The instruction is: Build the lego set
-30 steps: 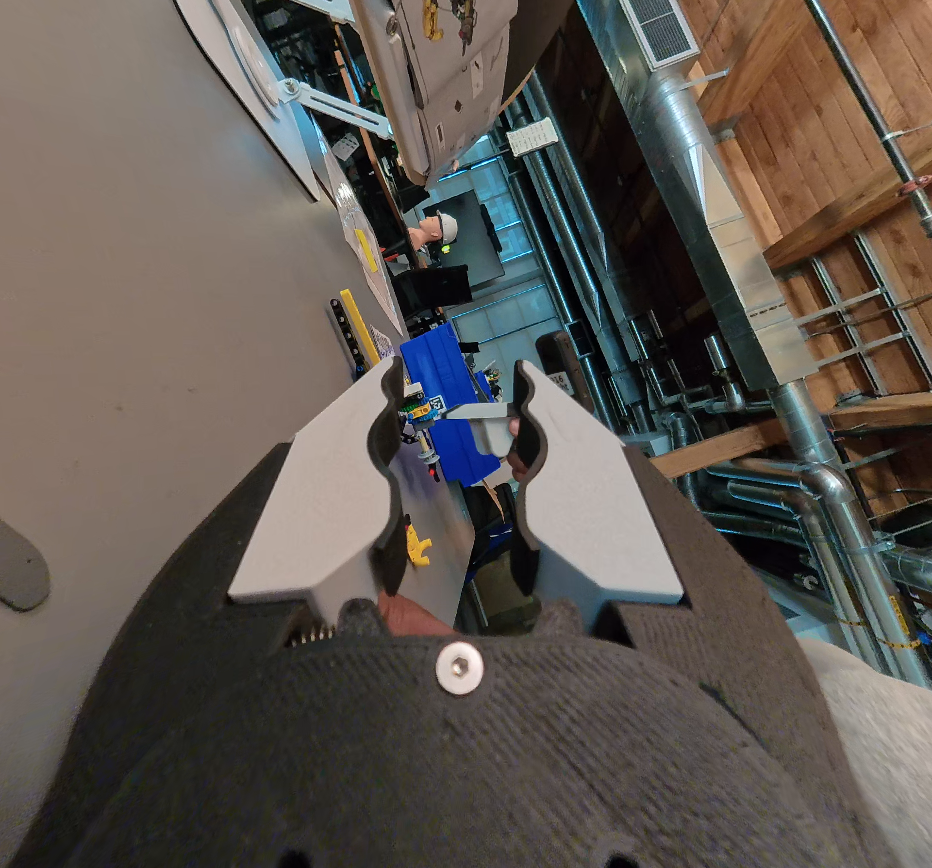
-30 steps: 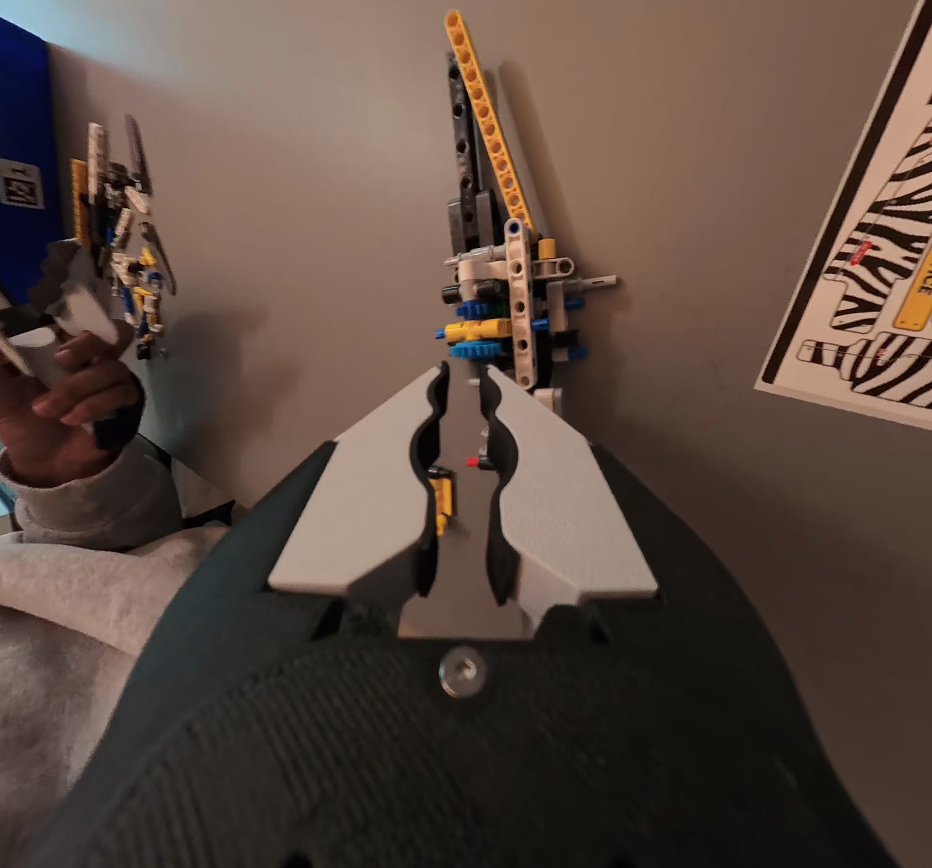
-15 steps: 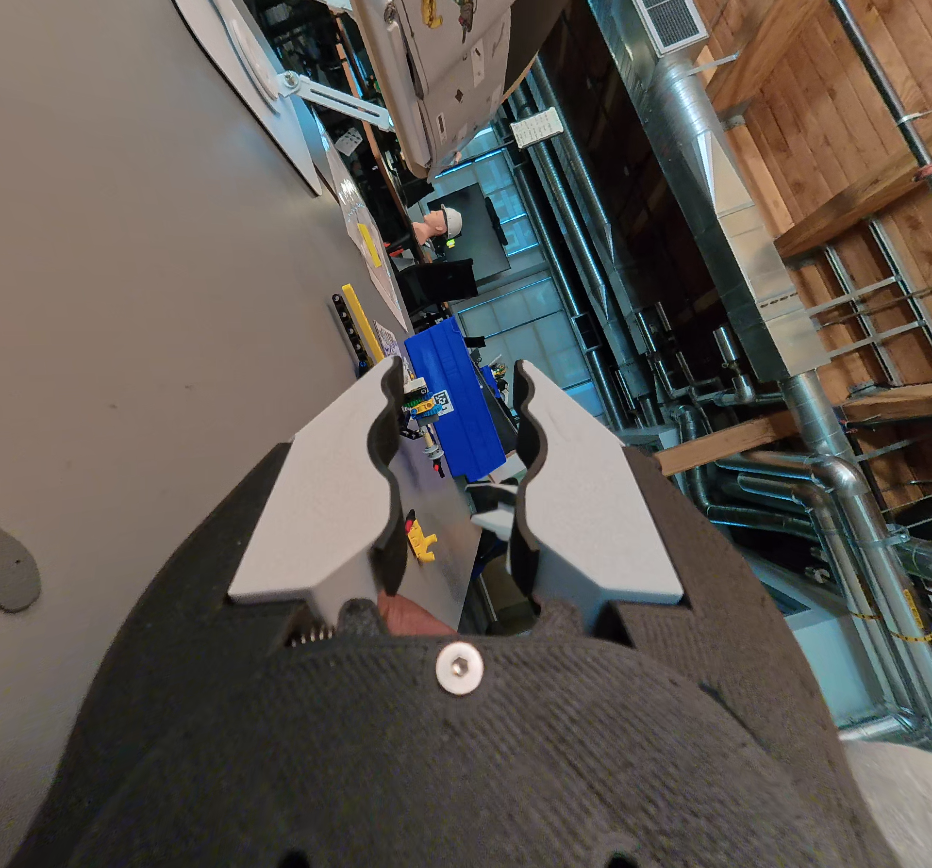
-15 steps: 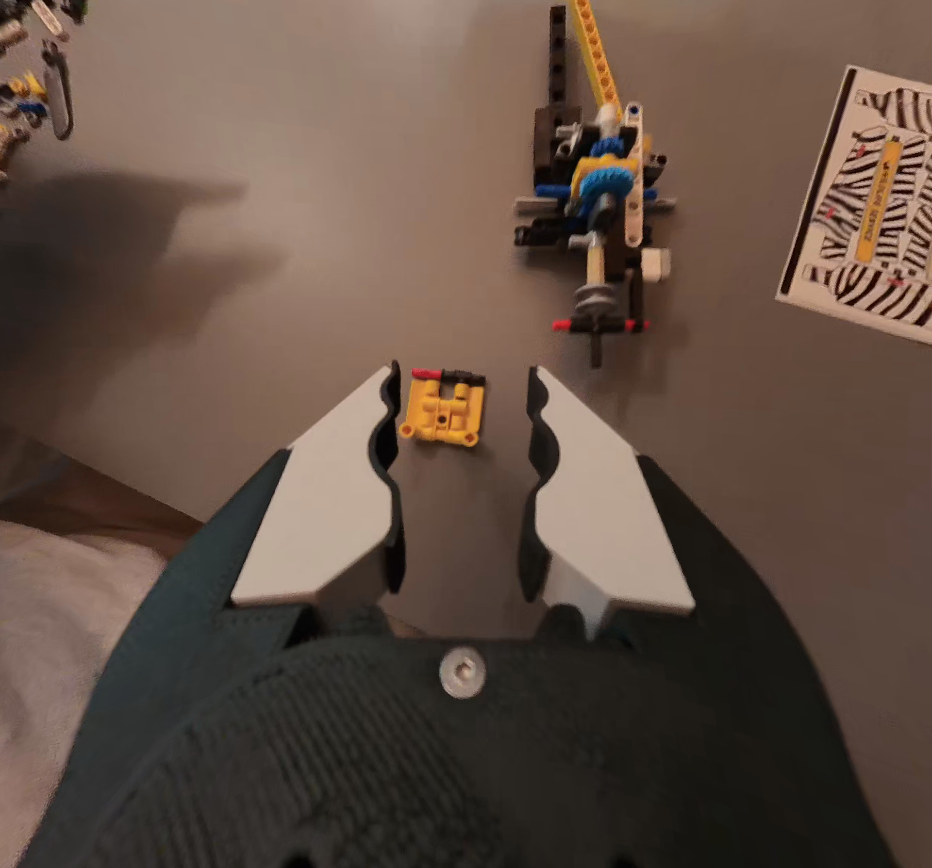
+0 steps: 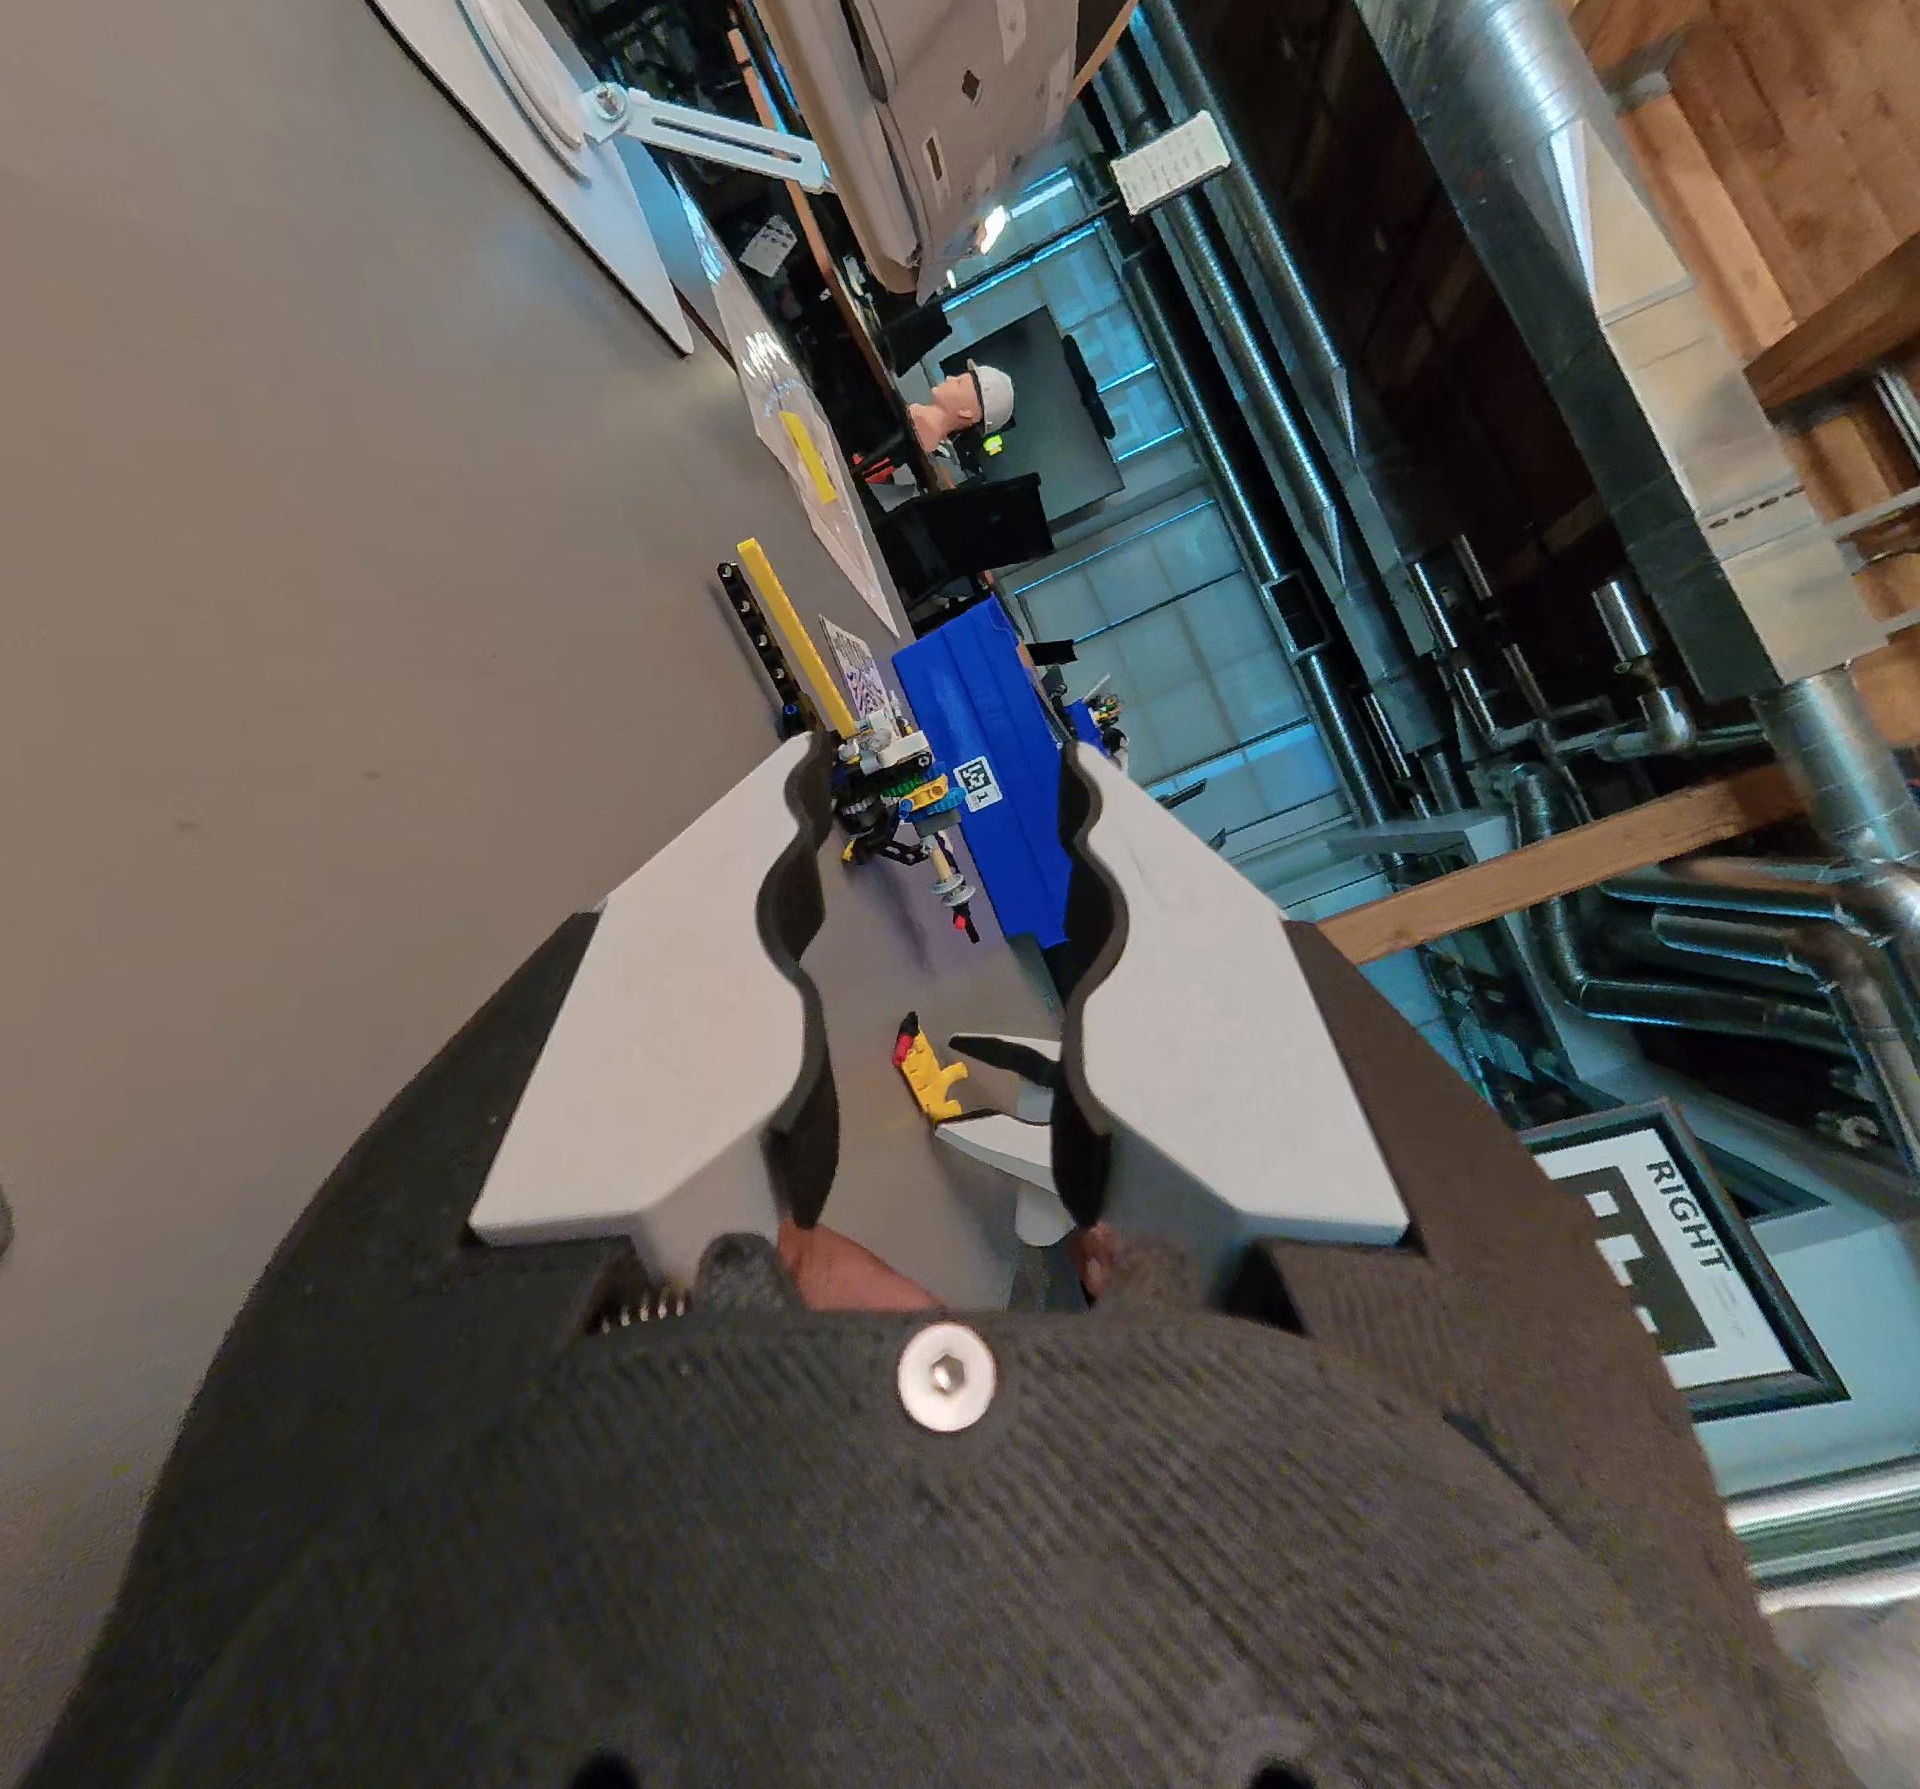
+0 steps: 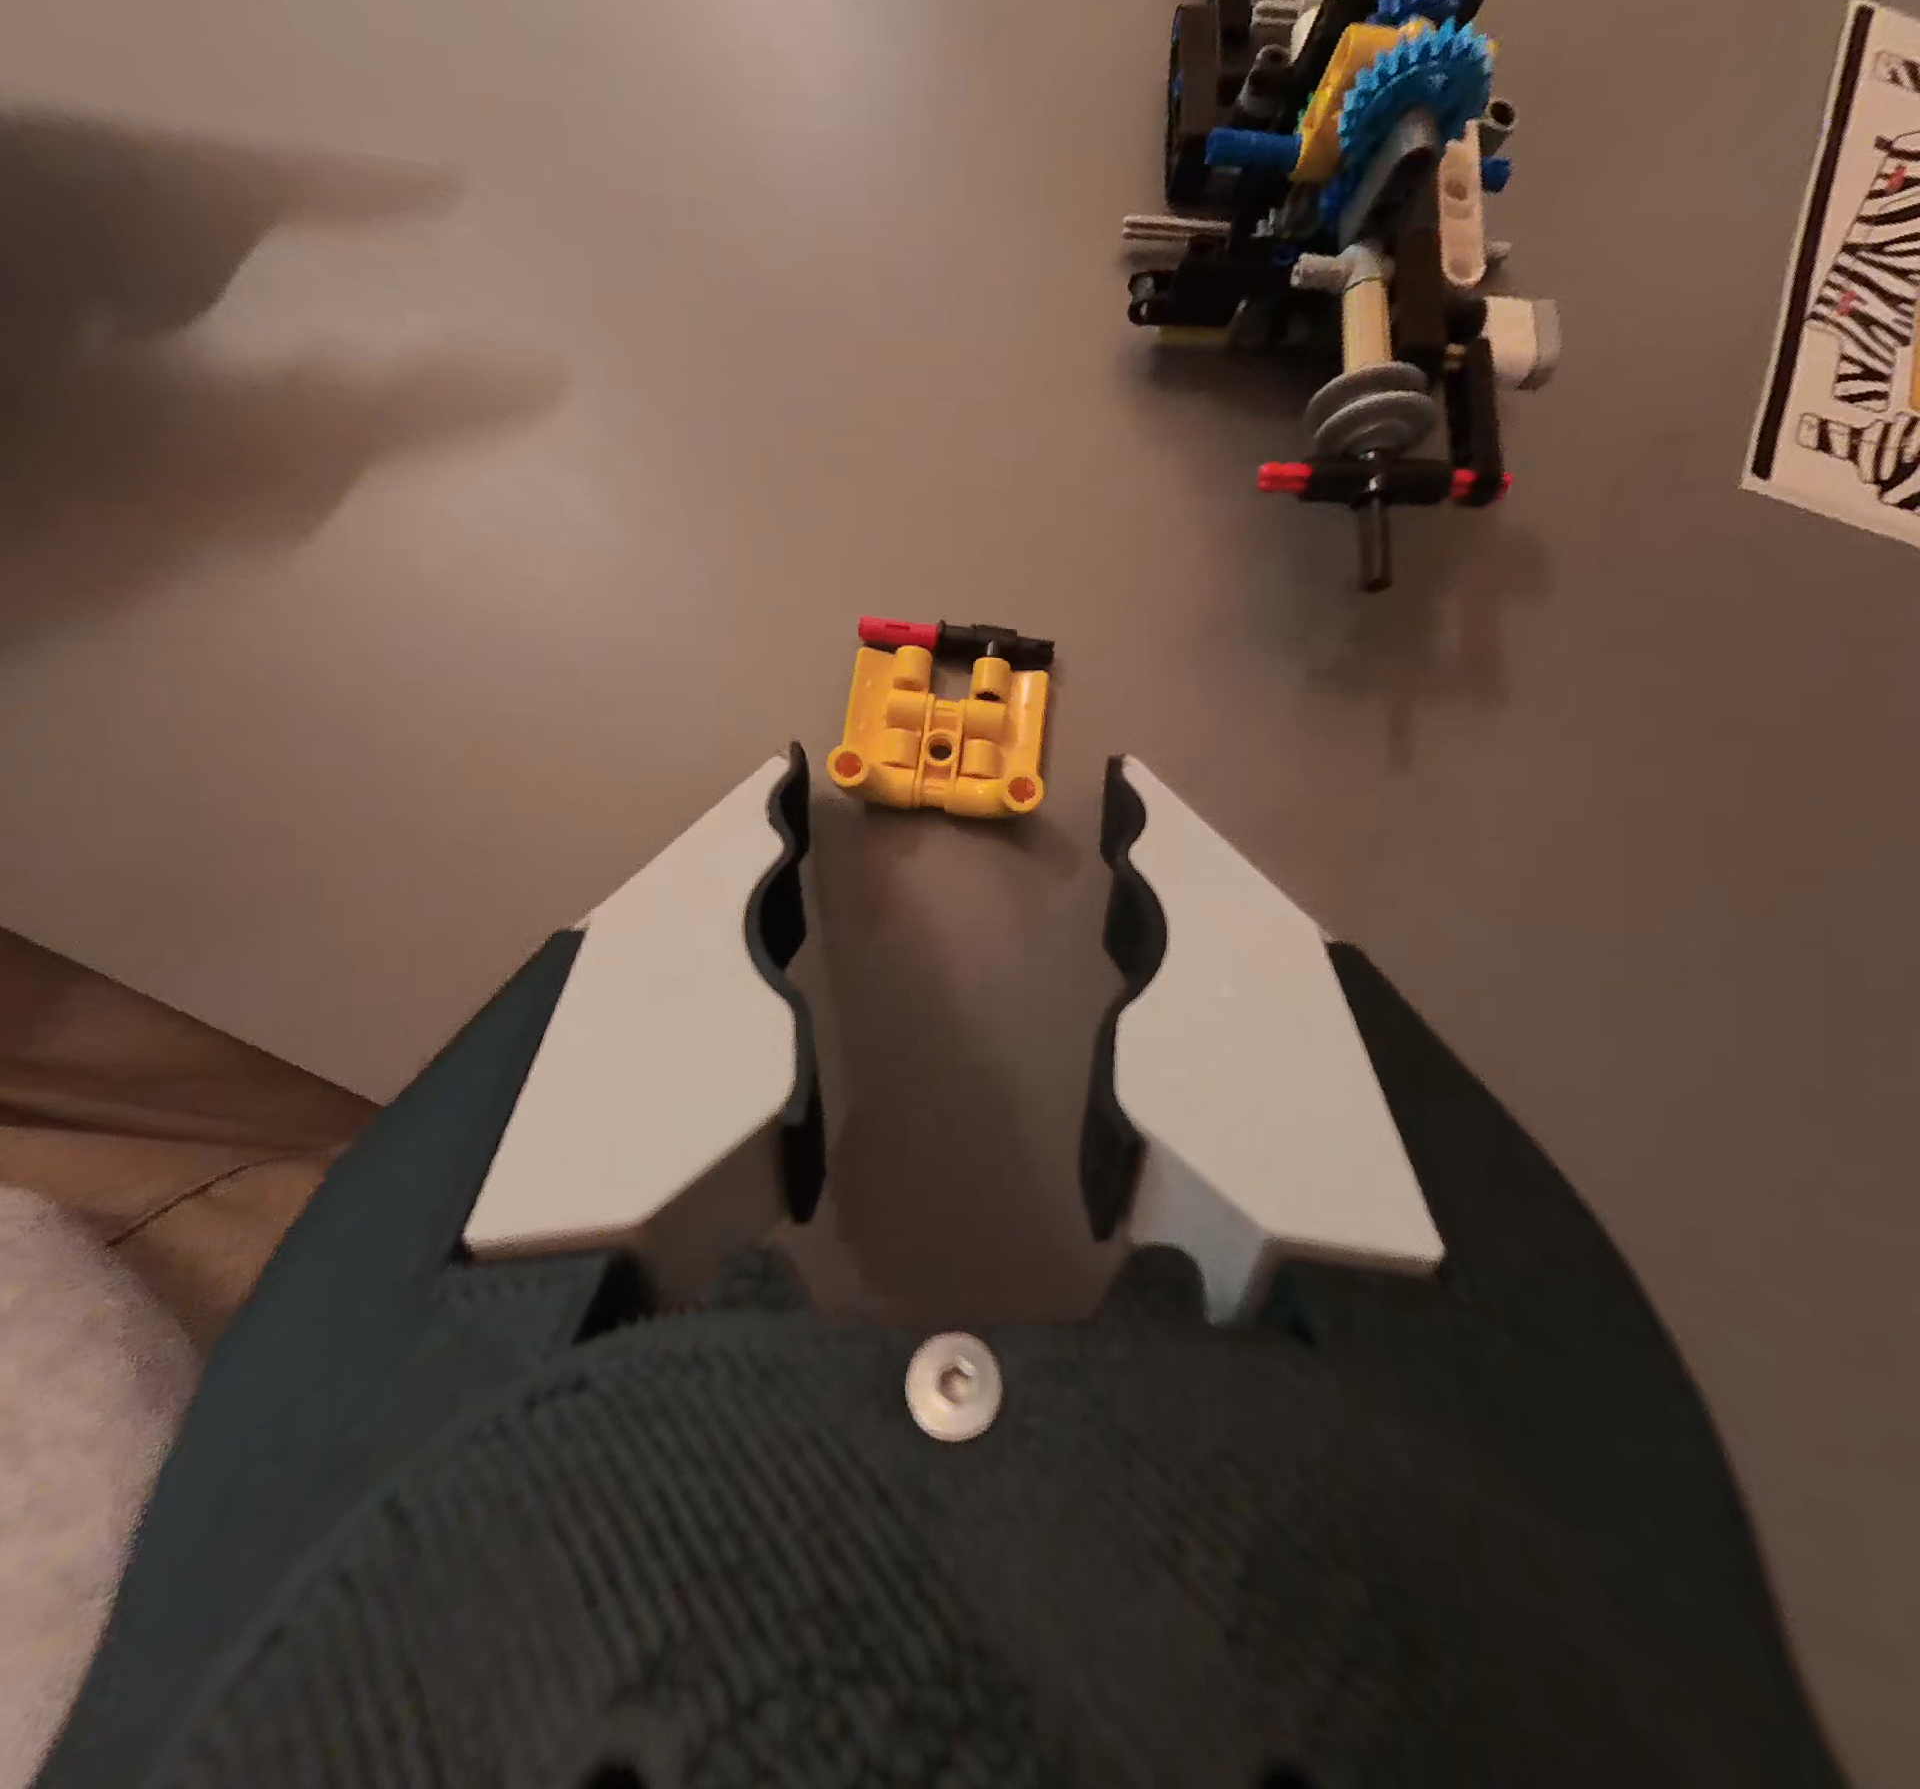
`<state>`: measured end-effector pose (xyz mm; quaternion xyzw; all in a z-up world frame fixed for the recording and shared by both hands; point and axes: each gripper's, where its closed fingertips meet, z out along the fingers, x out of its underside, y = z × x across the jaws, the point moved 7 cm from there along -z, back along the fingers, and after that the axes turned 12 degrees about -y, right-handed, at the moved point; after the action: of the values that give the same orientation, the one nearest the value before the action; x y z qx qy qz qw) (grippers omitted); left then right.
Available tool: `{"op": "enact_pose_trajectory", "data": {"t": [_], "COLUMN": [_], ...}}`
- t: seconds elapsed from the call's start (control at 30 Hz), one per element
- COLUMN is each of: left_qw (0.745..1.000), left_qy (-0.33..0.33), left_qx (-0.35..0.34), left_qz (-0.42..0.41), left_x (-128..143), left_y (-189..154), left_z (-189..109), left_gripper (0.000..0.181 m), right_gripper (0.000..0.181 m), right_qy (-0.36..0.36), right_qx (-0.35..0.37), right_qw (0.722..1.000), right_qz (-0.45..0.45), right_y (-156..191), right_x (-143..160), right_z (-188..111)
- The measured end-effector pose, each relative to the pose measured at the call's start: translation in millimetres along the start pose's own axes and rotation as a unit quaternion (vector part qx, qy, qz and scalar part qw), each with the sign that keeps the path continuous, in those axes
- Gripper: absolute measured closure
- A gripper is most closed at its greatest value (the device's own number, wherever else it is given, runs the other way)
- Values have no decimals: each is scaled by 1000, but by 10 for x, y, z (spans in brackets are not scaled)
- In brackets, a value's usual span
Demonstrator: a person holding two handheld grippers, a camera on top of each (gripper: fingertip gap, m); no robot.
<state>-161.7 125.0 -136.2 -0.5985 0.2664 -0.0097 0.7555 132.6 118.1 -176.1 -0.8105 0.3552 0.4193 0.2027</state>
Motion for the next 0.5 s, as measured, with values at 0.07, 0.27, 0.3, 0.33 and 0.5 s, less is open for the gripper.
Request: {"op": "enact_pose_trajectory", "data": {"t": [0.07,0.27,0.3,0.33,0.5], "left_qw": [1000,1000,1000,1000,1000], "left_qy": [3,10,11,13,20], "left_qx": [-2,-1,-2,-2,-3], "left_qz": [6,7,8,9,12], "left_x": [11,51,59,69,104], "left_y": [1,1,2,4,4], "left_z": [6,30,35,39,57], "left_gripper": [139,139,139,139,139], "right_gripper": [126,140,140,140,140], "right_qy": [-1,-21,-24,-26,-48], "right_qx": [4,6,7,8,16], "right_qw": [1000,1000,1000,1000,999], "right_qz": [-6,2,3,4,-3], "right_y": [5,3,-5,-17,-102], "right_x": [35,59,57,52,-62], "right_z": [10,52,61,70,96]}}
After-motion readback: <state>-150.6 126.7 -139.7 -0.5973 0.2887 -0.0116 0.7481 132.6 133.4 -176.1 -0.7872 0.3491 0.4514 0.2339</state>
